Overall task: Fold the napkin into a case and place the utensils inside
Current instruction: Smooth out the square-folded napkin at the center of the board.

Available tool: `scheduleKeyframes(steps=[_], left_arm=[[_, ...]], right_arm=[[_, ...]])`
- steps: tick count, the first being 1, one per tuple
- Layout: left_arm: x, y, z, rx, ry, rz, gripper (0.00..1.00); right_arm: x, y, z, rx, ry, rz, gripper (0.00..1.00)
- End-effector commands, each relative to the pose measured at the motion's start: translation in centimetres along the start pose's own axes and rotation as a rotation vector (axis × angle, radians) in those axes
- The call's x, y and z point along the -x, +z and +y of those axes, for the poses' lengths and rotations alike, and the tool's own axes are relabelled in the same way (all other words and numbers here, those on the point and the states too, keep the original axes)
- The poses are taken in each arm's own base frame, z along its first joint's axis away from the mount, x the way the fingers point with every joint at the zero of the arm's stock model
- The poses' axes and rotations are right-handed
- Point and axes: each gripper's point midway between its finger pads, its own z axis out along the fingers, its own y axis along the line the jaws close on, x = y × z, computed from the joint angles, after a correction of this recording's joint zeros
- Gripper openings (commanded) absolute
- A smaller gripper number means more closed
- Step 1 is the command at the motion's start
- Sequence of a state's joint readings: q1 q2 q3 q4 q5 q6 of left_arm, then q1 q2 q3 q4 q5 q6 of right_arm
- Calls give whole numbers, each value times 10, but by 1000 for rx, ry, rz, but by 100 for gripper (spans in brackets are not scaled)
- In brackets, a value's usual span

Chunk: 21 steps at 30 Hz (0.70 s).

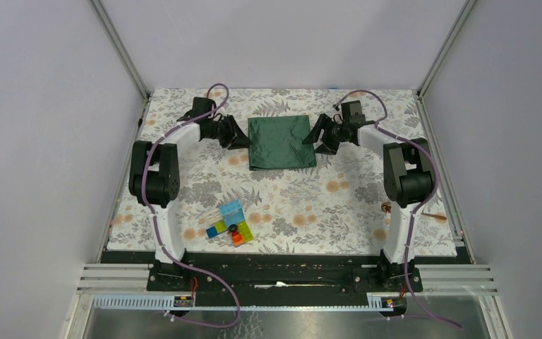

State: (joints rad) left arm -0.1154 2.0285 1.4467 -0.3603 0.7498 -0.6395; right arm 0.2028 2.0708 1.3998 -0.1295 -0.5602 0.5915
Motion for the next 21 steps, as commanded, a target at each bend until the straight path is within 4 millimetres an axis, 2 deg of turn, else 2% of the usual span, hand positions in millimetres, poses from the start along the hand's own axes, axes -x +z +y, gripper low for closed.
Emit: scheduleKeyframes(steps=[1, 3, 7, 11, 14, 16, 18, 21], left_arm=[[-6, 12, -8, -83, 21, 48, 24], [-12, 24, 3, -75, -16, 83, 18], [-21, 31, 47, 84, -59, 93, 12], [-37, 30, 57, 116, -44, 121, 12], [-41, 25, 54, 134, -17, 129, 12], [-35, 15, 47, 157, 22, 94, 15], [-27, 0, 34, 169, 70, 50, 24], [-22, -13, 14, 147, 105, 22, 44]], right_arm=[[-4, -21, 17, 29, 27, -16, 73], [-7, -18, 21, 72, 34, 8, 72], [-12, -13, 24, 120, 48, 31, 71], [-11, -13, 20, 108, 33, 18, 71], [-13, -12, 14, 89, 35, 25, 71], [-12, -13, 5, 41, 21, 17, 72], [-12, -15, -5, -22, -5, 8, 73], [-12, -18, -17, -94, -37, 14, 75]])
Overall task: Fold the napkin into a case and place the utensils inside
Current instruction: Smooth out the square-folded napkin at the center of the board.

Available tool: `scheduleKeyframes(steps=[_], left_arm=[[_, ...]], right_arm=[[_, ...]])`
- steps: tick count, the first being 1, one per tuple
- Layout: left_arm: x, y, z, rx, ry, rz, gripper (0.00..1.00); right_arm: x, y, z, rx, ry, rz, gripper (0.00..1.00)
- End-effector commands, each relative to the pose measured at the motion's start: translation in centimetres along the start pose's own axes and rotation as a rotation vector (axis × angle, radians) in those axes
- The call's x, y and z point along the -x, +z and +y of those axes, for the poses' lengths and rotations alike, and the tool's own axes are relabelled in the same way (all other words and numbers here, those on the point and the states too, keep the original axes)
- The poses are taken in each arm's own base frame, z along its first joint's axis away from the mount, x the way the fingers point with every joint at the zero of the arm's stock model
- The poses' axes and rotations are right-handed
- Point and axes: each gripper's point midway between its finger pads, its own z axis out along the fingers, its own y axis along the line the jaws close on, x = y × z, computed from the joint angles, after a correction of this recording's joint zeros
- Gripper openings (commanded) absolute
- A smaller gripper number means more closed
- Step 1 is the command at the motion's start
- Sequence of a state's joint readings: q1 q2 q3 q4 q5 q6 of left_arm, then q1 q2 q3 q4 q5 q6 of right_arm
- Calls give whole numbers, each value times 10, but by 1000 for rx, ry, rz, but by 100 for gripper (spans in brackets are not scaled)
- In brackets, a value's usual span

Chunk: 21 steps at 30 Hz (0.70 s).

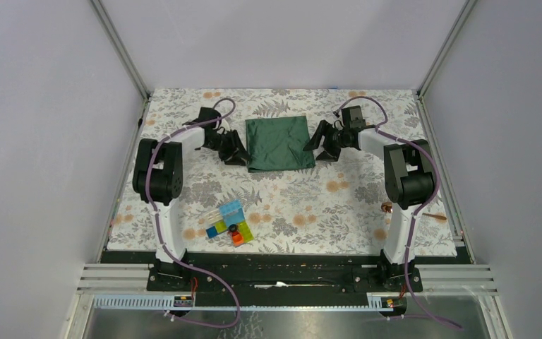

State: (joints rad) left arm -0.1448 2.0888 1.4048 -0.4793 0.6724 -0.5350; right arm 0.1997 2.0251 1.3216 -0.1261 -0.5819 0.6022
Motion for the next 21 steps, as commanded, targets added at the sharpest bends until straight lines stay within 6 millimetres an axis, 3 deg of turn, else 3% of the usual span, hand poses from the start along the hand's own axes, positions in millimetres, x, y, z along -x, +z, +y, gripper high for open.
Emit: scheduleKeyframes(steps=[1, 5, 11, 14, 21], left_arm=[[14, -41, -35, -8, 117, -108, 47], [11, -40, -39, -40, 91, -107, 47], [6, -24, -8, 23, 22, -85, 34], [2, -17, -1, 17, 8, -70, 30], [-5, -1, 13, 23, -18, -32, 29]], right_arm=[[5, -11, -15, -109, -65, -14, 75], [-2, -9, -19, -106, -54, 7, 75], [-3, -9, -23, -109, -51, 12, 72], [-7, -9, -24, -110, -39, 19, 65], [-20, -4, -27, -74, 11, 53, 58]])
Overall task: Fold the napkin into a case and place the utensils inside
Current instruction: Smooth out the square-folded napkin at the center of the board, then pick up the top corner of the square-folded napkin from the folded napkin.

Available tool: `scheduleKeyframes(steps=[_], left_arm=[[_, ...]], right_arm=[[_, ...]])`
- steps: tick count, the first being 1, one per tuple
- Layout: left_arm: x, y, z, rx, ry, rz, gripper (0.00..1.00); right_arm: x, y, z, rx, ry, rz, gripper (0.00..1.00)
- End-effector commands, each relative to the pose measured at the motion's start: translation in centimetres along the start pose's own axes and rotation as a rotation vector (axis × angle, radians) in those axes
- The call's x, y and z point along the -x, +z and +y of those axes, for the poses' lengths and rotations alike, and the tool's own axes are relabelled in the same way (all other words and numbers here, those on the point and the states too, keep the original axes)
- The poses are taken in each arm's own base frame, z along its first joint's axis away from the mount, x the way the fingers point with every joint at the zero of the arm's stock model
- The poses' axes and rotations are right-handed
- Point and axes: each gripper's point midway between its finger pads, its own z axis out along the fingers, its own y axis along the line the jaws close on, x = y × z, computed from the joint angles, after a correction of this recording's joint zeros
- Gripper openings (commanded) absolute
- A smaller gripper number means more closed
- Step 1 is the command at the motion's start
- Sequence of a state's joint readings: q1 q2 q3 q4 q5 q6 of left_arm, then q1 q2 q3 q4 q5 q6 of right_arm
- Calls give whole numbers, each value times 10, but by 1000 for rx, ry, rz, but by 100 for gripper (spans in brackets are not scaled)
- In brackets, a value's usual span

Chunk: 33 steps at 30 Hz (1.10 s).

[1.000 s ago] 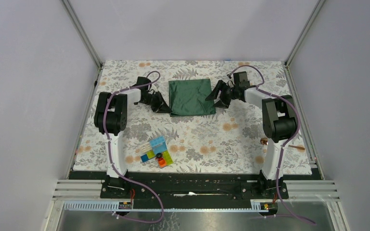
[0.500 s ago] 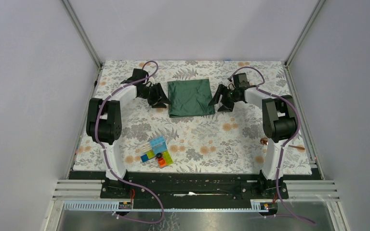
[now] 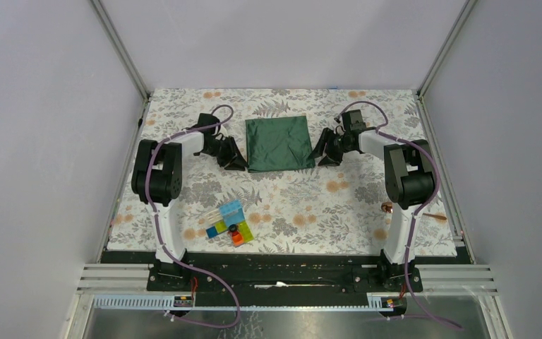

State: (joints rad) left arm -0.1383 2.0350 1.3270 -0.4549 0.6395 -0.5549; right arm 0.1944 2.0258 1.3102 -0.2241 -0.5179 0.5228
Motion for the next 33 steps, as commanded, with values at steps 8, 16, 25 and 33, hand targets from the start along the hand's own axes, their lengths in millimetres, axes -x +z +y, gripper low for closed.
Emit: scheduleKeyframes(steps=[8, 16, 25, 33], left_arm=[[-2, 10, 14, 22, 1, 3, 22], [-2, 9, 15, 24, 5, 0, 20], [-2, 10, 15, 21, 6, 3, 20], [-1, 9, 15, 22, 10, 0, 19]], right_arm=[[-19, 1, 5, 96, 74, 33, 57], [-27, -1, 11, 159, 118, 33, 57], [-16, -5, 24, 207, 114, -10, 57], [-11, -12, 33, 225, 106, -27, 56]])
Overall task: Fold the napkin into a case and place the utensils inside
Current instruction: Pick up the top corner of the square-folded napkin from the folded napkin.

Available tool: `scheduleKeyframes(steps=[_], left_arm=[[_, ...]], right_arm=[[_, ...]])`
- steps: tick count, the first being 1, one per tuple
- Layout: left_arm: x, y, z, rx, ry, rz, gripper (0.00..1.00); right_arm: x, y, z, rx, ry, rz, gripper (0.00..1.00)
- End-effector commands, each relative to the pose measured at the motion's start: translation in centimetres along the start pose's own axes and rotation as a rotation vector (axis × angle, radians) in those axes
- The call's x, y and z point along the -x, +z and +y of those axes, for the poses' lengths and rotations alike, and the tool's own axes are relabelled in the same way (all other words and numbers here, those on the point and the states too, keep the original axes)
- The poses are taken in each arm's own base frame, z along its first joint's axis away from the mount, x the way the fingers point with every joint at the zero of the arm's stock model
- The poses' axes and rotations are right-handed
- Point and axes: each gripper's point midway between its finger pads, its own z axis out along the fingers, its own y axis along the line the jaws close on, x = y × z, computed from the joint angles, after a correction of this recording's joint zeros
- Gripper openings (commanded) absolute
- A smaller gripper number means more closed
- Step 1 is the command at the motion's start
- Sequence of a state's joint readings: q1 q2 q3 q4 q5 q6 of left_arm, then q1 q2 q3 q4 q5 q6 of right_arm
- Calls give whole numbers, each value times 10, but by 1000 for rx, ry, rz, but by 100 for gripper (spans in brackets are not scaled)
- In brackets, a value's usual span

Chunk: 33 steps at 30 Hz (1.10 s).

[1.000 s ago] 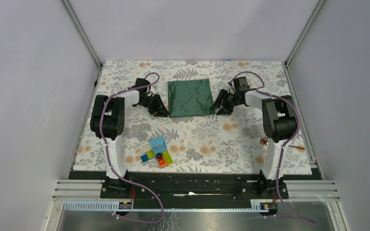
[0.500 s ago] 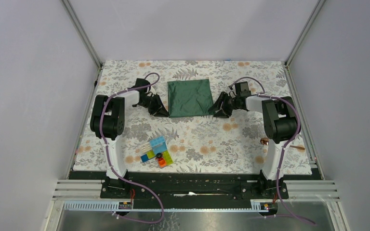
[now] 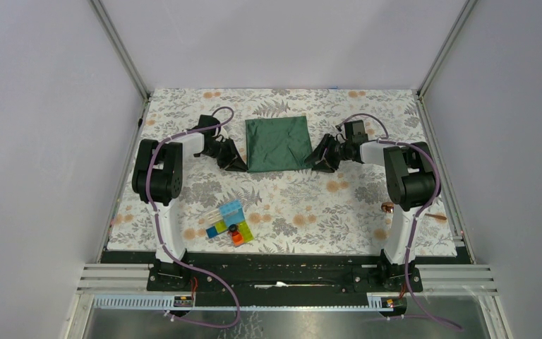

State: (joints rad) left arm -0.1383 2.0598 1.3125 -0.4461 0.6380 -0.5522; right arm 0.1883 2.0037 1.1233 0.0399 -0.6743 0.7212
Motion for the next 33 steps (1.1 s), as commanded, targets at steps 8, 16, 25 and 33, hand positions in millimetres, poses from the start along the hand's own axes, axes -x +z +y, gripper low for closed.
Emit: scheduleKeyframes(steps=[8, 16, 25, 33], left_arm=[[4, 2, 4, 7, 25, -19, 19], [2, 2, 3, 0, 23, -11, 19], [-2, 6, 0, -8, 28, 2, 18], [-1, 2, -3, -12, 38, -6, 18]], right_arm=[[14, -20, 37, 72, -58, -60, 54], [20, -10, 30, 66, -36, -65, 46], [22, -1, 20, 45, -23, -62, 24], [23, 3, 14, 30, -18, -60, 16]])
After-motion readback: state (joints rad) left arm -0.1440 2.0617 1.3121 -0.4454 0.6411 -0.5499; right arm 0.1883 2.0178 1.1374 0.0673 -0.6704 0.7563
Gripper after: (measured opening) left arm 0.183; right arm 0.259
